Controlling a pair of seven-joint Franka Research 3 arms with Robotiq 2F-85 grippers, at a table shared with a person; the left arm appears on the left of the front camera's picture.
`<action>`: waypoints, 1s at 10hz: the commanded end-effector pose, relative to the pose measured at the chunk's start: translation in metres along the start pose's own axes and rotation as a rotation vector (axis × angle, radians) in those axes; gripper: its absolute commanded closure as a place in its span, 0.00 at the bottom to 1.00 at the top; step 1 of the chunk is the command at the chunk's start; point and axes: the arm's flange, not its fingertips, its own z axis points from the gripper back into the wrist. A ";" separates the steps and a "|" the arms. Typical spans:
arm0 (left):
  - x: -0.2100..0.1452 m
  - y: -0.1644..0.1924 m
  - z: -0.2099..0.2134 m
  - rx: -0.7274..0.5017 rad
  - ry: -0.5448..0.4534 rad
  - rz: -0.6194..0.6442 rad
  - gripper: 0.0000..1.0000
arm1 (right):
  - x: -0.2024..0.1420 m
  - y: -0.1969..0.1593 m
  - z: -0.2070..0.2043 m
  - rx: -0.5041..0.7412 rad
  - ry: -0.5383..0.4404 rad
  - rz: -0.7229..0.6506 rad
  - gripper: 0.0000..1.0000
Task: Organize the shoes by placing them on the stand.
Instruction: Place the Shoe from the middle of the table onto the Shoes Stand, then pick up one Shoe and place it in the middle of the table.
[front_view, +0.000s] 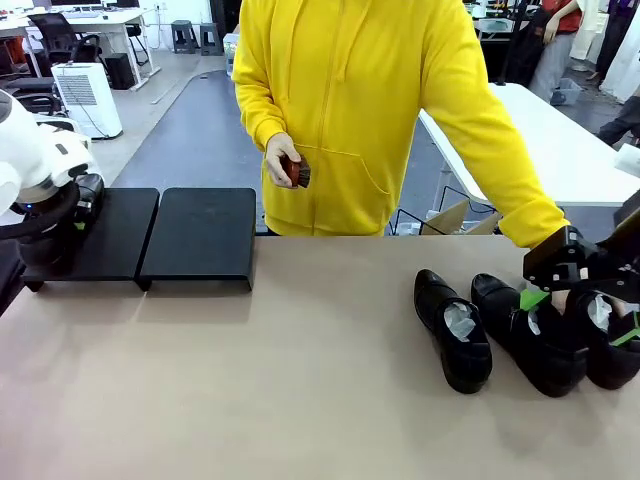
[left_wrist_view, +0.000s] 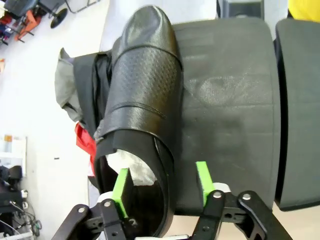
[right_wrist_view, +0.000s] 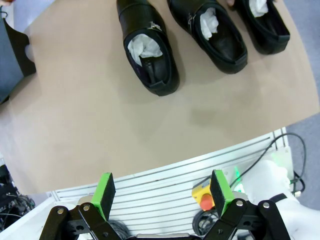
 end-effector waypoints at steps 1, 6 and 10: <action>-0.004 -0.001 0.031 0.005 -0.043 0.041 0.00 | 0.001 0.003 0.001 0.028 0.011 0.018 0.00; 0.000 0.000 0.000 0.000 0.000 0.000 0.00 | 0.001 0.003 0.001 0.028 0.011 0.018 0.00; -0.003 -0.003 -0.002 -0.005 0.009 0.004 0.00 | 0.001 0.003 0.001 0.028 0.011 0.018 0.00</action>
